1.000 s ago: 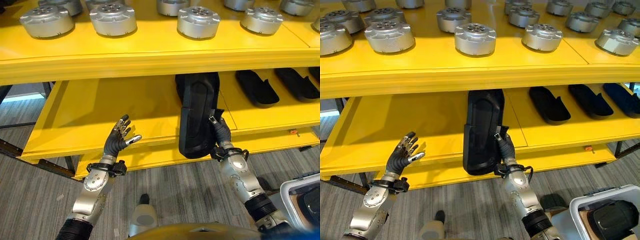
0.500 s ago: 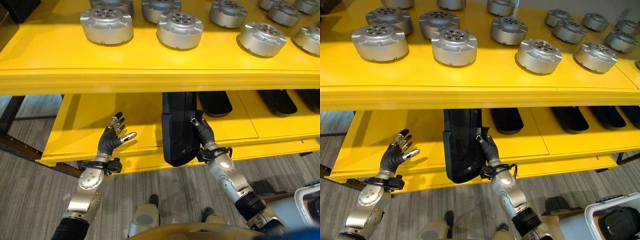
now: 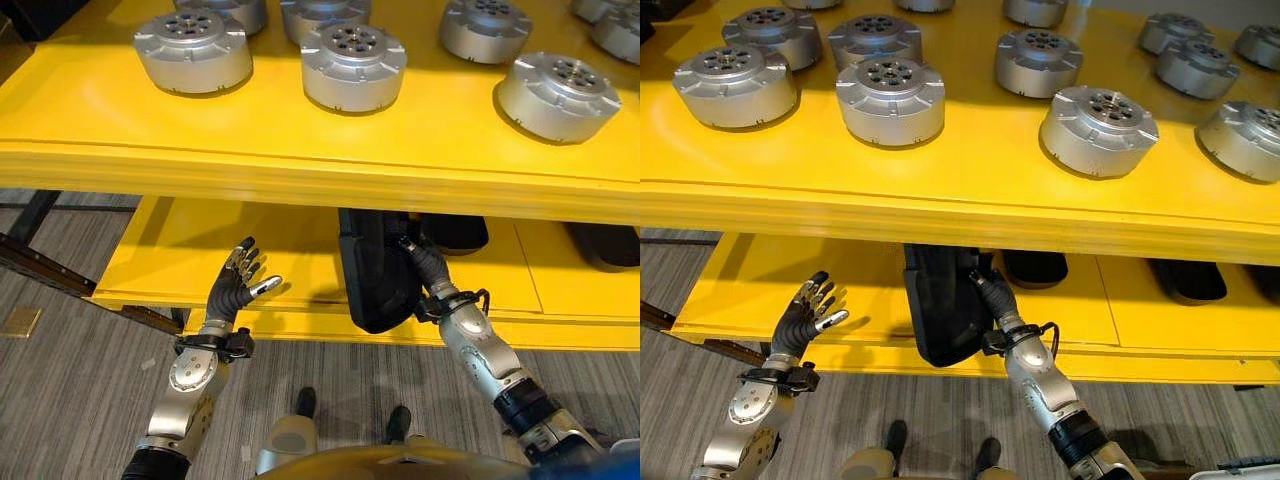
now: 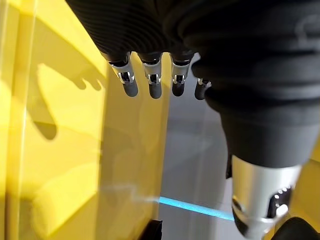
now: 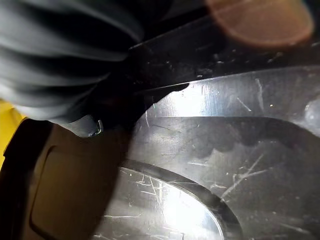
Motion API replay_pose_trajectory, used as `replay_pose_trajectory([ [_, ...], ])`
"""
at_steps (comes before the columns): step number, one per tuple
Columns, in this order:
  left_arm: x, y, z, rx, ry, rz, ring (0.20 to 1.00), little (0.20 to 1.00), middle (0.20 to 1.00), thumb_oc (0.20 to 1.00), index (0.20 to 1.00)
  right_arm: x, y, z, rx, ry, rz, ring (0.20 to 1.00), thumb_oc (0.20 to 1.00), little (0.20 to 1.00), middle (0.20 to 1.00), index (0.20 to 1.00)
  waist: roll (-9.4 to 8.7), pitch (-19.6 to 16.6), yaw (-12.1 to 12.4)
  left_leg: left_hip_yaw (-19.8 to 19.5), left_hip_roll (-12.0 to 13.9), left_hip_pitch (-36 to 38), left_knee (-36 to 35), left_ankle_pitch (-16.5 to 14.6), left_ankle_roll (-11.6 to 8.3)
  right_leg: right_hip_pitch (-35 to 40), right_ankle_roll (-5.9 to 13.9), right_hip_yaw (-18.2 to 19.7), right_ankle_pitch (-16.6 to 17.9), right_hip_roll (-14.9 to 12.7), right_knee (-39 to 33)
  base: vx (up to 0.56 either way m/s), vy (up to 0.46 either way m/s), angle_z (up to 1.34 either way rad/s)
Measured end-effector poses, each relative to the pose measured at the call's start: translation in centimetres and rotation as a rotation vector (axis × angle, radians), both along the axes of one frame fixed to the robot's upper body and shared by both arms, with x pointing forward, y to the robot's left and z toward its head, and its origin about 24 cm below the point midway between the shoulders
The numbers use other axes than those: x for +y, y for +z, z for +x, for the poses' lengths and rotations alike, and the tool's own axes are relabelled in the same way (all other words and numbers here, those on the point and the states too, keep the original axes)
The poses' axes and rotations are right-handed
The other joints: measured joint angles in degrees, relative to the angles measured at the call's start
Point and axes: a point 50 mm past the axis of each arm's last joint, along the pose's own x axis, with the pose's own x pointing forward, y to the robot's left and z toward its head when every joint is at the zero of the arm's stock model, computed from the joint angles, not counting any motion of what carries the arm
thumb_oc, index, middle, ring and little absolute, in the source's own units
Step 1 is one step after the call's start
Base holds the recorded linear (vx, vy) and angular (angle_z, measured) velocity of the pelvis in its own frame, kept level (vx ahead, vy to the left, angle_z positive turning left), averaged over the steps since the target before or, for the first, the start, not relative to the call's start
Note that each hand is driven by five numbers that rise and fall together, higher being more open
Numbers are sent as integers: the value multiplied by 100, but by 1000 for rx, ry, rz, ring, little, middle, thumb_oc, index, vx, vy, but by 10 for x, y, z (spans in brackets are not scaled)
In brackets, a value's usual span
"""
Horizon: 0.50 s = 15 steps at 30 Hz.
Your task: Move parts from the plastic box to the shelf.
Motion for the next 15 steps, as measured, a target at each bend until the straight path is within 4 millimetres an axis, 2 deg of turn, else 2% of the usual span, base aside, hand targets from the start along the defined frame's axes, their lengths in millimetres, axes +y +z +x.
replay_pose_trajectory([
  [5, 1, 1, 1, -2, 5, 3, 1000, 1000, 1000, 1000, 1000, 17, 25, 20, -106, 17, -55, 200, 200, 200, 200, 200, 21, 90, 186, -52, 24, 41, -91, 30, -38, 40, 4, -70, -22, 17, -8, 3, -12, 4],
  [8, 3, 2, 1, -7, 24, 3, 1000, 1000, 1000, 1000, 1000, 28, 42, 40, -142, -2, -54, 200, 200, 200, 200, 200, 44, 184, 437, -72, 25, 41, -103, 29, -43, 46, 3, -77, -24, 19, -7, 17, 9, 8],
  [9, 6, 2, -1, -2, 44, 1, 1000, 1000, 1000, 1000, 1000, 37, 45, 42, -146, 2, -45, 200, 200, 200, 200, 200, 40, 185, 523, -129, 11, 32, -117, 36, -42, 65, 8, -135, -48, 12, -7, 7, 18, 18],
  [12, 9, 3, 0, -6, 58, 7, 1000, 1000, 1000, 1000, 1000, 45, 44, 47, -130, 1, -41, 200, 200, 200, 200, 200, 37, 205, 738, -240, -25, -26, -94, 60, -36, 77, 9, -258, -81, -6, -6, -24, 21, 22],
  [15, 7, 8, 4, -23, 42, 16, 1000, 1000, 1000, 1000, 1000, 44, 49, 56, -128, -44, -54, 200, 200, 200, 200, 200, 81, 334, 902, -425, -92, -172, -4, 100, -61, 85, 42, -462, -110, -45, 4, -91, 17, 39],
])
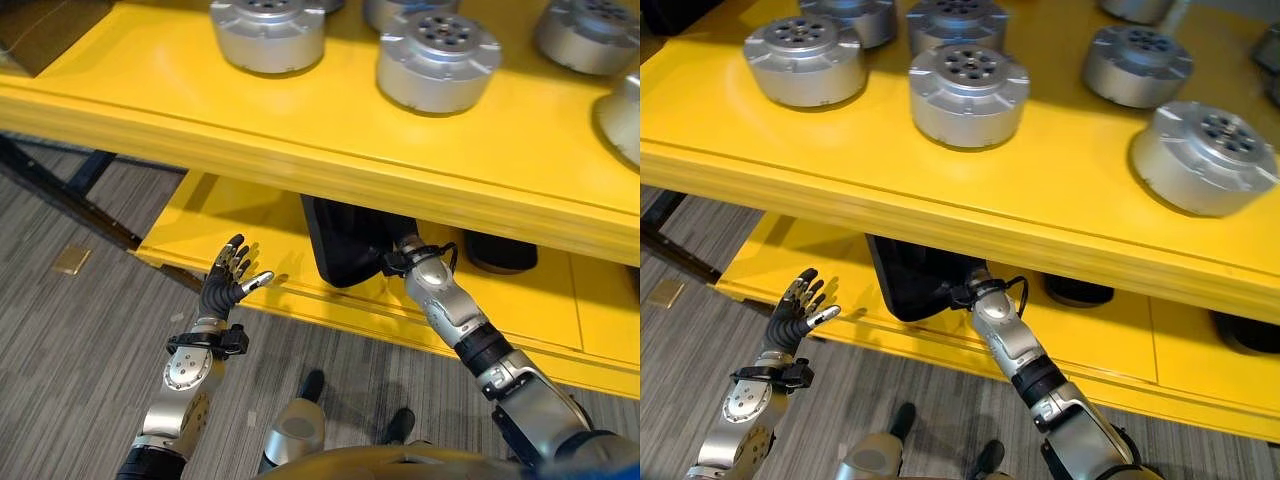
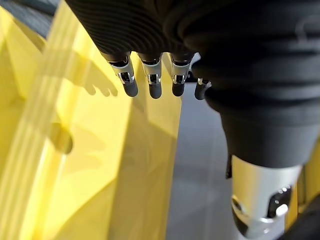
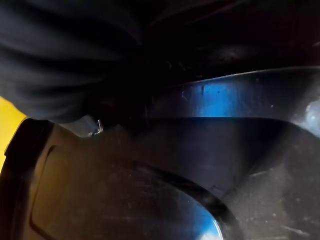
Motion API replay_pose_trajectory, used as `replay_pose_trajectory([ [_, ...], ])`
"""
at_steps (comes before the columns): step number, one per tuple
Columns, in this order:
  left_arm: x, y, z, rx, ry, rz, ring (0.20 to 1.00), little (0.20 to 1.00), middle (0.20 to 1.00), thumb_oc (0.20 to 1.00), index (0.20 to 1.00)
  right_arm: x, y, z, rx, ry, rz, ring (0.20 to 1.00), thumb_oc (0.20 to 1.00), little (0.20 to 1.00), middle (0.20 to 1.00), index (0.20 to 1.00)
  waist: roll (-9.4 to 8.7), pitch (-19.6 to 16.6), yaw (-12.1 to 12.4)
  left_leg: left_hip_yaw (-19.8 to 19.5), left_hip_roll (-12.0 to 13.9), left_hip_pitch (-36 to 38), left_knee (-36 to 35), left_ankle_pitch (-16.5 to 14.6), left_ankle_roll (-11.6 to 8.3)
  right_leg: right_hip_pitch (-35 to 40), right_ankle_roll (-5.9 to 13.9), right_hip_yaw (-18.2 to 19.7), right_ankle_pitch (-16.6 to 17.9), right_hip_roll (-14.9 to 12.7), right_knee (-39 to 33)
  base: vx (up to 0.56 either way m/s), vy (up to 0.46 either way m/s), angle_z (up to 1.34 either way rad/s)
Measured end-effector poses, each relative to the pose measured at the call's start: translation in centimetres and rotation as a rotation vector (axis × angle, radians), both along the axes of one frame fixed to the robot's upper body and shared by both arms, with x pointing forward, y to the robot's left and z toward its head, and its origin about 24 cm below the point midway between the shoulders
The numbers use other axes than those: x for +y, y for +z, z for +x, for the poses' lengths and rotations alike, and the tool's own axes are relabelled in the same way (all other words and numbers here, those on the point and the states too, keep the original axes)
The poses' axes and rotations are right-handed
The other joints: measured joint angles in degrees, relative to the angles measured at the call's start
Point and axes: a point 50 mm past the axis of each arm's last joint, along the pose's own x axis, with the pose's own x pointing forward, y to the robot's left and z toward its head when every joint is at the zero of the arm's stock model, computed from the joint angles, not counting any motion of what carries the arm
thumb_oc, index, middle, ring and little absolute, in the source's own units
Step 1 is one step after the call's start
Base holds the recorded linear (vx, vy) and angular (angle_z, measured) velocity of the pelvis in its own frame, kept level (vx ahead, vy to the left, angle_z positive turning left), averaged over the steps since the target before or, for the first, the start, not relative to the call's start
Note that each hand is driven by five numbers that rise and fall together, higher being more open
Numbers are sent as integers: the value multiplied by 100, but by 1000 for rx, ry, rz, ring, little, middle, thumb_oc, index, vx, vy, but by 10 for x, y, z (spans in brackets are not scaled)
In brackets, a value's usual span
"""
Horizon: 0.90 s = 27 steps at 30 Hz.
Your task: Move parts from the plastic box to the shelf.
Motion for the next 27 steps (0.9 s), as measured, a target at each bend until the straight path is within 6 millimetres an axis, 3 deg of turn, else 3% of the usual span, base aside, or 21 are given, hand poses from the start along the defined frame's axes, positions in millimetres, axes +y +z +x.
replay_pose_trajectory([
  [4, -10, 11, 10, -40, -63, 12, 1000, 1000, 1000, 1000, 1000, -10, 15, 17, -24, -88, -12, 200, 200, 200, 200, 200, 154, 293, 191, -248, -83, -287, 228, -12, -19, -71, 15, -234, -18, -34, 63, -192, 33, 34],
  [8, -34, 25, 28, -102, -171, -9, 1000, 1000, 1000, 1000, 1000, -29, 59, 44, -114, -231, -3, 200, 200, 200, 200, 200, 559, 773, 213, -410, -214, -994, 813, -40, -35, -758, -15, -393, -271, -279, 923, -109, 49, 30],
  [13, -42, 36, 38, -146, -200, -1, 1000, 1000, 1000, 1000, 1000, -48, 90, 54, -184, -342, 26, 200, 200, 200, 200, 200, 774, 1175, 184, -396, -438, -1423, 1316, -143, 1, -1284, 6, -344, -592, -659, 1816, -95, 48, 10],
  [18, -53, 44, 44, -186, -227, -7, 1000, 1000, 1000, 1000, 1000, -57, 120, 59, -258, -404, 37, 200, 200, 200, 200, 200, 844, 1394, 100, -163, -614, -2082, 2365, -544, 131, -2017, -26, 23, -985, -988, 2884, -90, 83, -13],
  [22, -56, 42, 44, -177, -230, -8, 1000, 1000, 1000, 1000, 1000, -55, 142, 63, -303, -430, 44, 200, 200, 200, 200, 200, 811, 1517, -55, 176, -624, -2591, 3227, -899, 208, -2630, -26, 451, -1207, -1110, 3705, -122, 79, -30],
  [27, -52, 42, 43, -183, -195, -14, 1000, 1000, 1000, 1000, 1000, -60, 155, 67, -325, -472, 50, 200, 200, 200, 200, 200, 791, 1535, -263, 340, -554, -3047, 3892, -1174, 255, -3130, -91, 748, -1336, -1096, 4211, -32, 16, -21],
])
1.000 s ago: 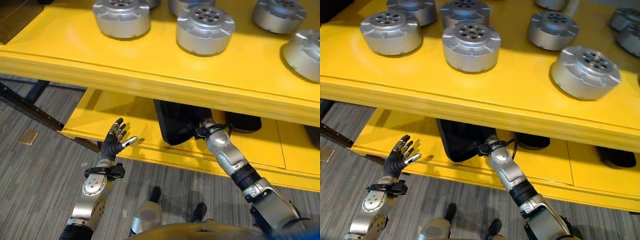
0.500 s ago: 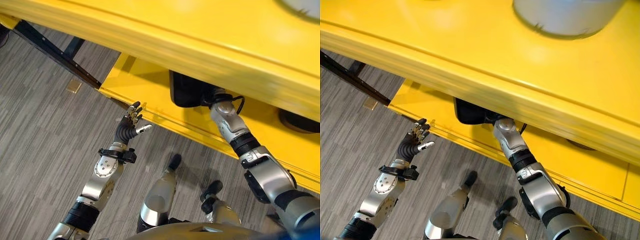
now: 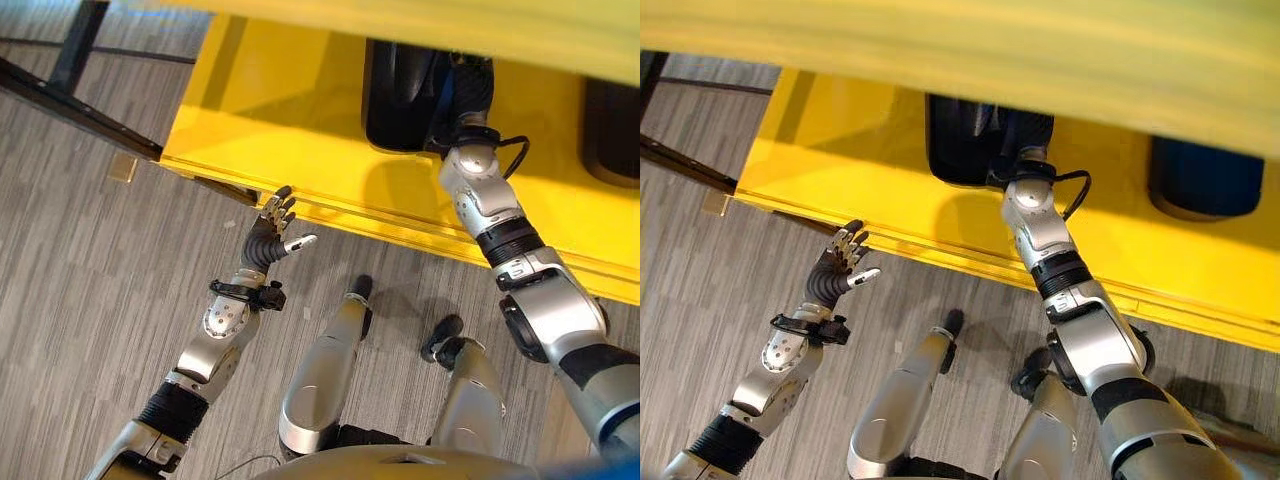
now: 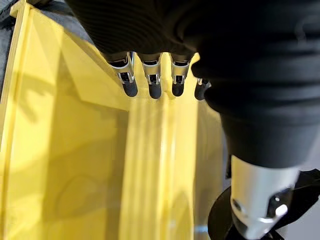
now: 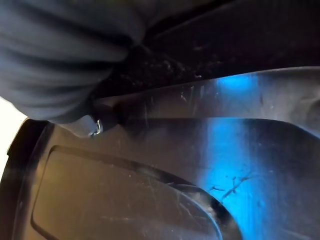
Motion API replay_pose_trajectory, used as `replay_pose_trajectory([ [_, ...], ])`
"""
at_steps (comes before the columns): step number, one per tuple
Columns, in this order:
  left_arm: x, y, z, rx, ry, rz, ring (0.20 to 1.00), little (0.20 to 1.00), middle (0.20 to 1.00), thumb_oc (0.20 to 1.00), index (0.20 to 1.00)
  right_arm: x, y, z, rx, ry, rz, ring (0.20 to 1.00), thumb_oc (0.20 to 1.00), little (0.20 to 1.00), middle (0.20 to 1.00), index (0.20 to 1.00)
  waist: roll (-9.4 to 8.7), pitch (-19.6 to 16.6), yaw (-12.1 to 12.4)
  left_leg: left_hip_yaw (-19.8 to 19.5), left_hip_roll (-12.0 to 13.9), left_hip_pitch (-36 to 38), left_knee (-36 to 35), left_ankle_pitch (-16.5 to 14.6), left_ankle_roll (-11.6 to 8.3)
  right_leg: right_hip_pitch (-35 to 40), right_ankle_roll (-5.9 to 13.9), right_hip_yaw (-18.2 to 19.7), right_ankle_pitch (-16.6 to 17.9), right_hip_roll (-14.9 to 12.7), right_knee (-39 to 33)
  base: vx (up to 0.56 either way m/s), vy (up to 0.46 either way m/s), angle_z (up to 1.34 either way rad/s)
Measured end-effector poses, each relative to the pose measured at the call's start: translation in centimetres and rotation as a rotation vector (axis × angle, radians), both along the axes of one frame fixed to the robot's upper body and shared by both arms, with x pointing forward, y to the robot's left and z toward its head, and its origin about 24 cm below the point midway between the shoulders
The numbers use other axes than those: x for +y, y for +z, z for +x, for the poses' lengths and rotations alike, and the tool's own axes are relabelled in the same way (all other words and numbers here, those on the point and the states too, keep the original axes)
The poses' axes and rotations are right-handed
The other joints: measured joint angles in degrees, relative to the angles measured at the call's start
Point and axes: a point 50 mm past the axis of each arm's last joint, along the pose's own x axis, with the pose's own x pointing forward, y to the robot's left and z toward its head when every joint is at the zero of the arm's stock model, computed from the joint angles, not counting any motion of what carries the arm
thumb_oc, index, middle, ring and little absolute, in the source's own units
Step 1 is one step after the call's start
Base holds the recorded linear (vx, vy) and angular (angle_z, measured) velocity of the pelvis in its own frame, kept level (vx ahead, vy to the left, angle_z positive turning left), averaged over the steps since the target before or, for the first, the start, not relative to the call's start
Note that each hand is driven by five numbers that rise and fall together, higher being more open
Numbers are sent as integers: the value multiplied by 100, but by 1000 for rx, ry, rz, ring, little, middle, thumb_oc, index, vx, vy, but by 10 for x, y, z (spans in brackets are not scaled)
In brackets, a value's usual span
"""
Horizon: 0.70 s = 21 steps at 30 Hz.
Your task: Move parts from the plastic box to the shelf.
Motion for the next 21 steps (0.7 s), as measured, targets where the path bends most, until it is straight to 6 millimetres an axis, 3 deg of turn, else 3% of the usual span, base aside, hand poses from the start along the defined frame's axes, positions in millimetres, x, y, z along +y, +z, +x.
replay_pose_trajectory([
  [4, 2, 3, 0, -13, 10, -4, 1000, 1000, 1000, 1000, 1000, -12, 2, 2, 4, -52, -10, 200, 200, 200, 200, 200, -46, -24, -64, 50, 51, -206, 272, -125, 66, -217, 16, 131, -84, 5, 235, -5, -2, -5],
  [7, 3, 9, 1, -56, 14, -19, 1000, 1000, 1000, 1000, 1000, -13, 14, 2, -29, -55, -10, 200, 200, 200, 200, 200, -63, -31, -92, 59, 64, -483, 455, -134, 70, -502, -44, 157, -125, 2, 446, 24, 0, 1],
  [21, 2, 17, 1, -87, 7, -45, 1000, 1000, 1000, 1000, 1000, -19, 24, 8, -12, -106, 1, 200, 200, 200, 200, 200, -110, -55, -119, 71, 39, -793, 844, -254, 100, -799, -51, 259, -236, -65, 806, 0, 0, 0],
])
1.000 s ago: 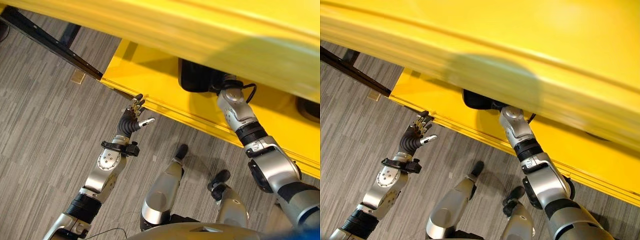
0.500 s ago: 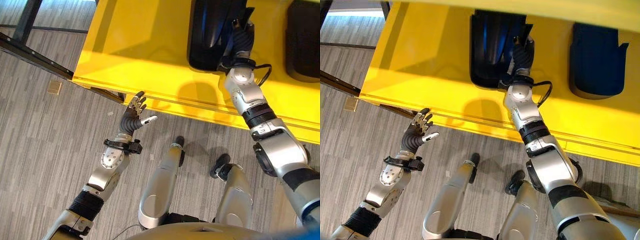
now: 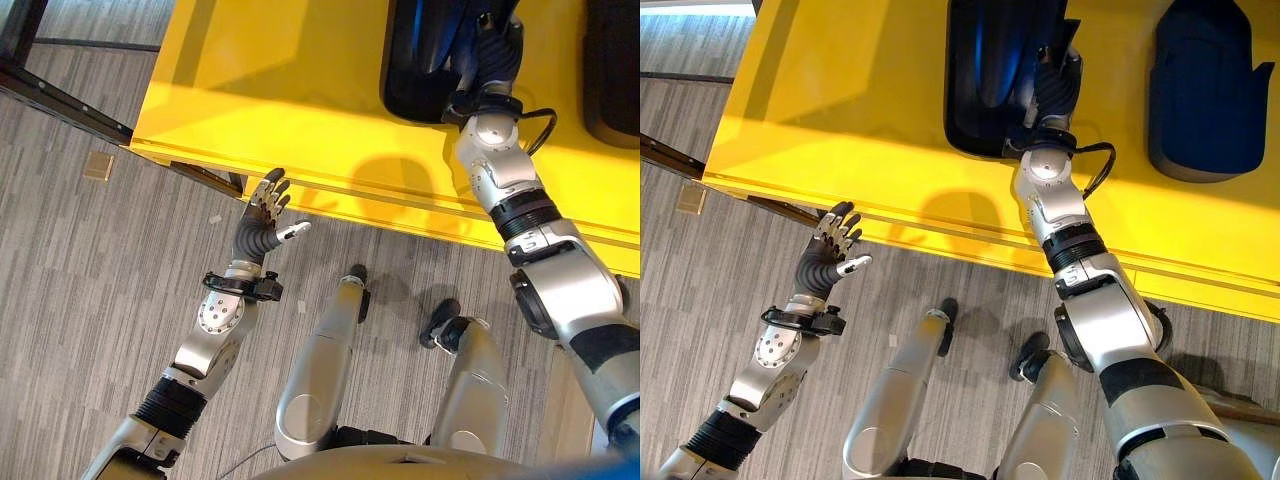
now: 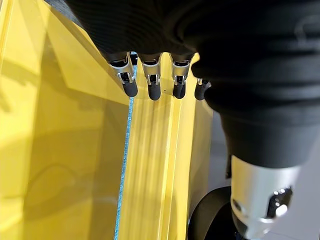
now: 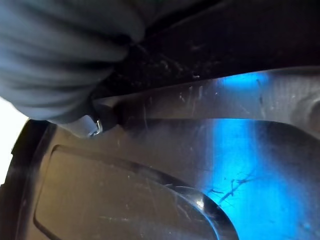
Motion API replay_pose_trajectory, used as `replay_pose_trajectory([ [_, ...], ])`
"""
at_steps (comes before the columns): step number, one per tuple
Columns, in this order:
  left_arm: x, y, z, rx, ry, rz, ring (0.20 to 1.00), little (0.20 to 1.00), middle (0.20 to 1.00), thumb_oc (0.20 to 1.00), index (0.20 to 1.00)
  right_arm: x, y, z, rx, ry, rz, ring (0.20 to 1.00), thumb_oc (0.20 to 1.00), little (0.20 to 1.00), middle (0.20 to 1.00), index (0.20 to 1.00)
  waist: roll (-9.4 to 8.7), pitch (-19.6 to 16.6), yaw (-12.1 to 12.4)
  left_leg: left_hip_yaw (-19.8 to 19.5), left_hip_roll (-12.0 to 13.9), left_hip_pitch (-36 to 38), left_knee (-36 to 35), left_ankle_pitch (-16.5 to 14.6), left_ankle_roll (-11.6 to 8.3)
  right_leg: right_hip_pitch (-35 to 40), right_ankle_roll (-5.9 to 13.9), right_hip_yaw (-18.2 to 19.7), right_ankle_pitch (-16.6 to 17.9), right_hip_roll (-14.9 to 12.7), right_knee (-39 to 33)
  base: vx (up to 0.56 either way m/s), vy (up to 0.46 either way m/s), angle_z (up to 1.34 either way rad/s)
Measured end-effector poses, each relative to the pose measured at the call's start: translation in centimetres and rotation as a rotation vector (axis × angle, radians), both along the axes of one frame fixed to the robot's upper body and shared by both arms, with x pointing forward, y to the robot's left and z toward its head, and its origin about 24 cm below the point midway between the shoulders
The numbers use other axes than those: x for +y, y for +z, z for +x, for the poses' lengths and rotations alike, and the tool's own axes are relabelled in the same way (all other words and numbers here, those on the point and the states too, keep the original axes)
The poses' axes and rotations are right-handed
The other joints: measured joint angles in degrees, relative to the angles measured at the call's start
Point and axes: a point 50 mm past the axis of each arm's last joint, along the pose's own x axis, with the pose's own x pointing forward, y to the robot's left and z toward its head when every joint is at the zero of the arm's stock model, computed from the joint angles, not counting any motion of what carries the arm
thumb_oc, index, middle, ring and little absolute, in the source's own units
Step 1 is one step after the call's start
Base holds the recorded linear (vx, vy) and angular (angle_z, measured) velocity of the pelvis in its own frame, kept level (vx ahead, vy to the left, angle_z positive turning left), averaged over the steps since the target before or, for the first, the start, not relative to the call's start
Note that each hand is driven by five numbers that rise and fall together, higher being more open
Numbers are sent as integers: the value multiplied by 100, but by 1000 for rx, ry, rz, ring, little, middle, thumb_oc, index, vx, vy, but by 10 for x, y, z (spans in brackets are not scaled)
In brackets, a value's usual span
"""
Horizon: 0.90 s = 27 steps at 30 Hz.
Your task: Move parts from the plastic box to the shelf.
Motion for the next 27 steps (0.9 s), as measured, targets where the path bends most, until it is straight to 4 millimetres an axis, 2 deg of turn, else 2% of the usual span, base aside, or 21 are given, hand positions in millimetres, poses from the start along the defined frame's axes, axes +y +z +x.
replay_pose_trajectory([
  [10, 5, 1, 0, 0, 2, 22, 1000, 1000, 1000, 1000, 1000, -9, 6, 11, 71, -49, 5, 200, 200, 200, 200, 200, -49, -47, 26, 8, -31, -6, -19, 10, -21, -8, 20, -1, -15, -13, -7, 0, 0, 0],
  [27, 2, -2, -1, 19, 3, 22, 1000, 1000, 1000, 1000, 1000, -20, -9, 15, 162, -95, -119, 200, 200, 200, 200, 200, -61, -153, 5, 10, -60, 2, -49, -5, -5, -8, 35, 3, -26, -35, -19, 0, 0, 0],
])
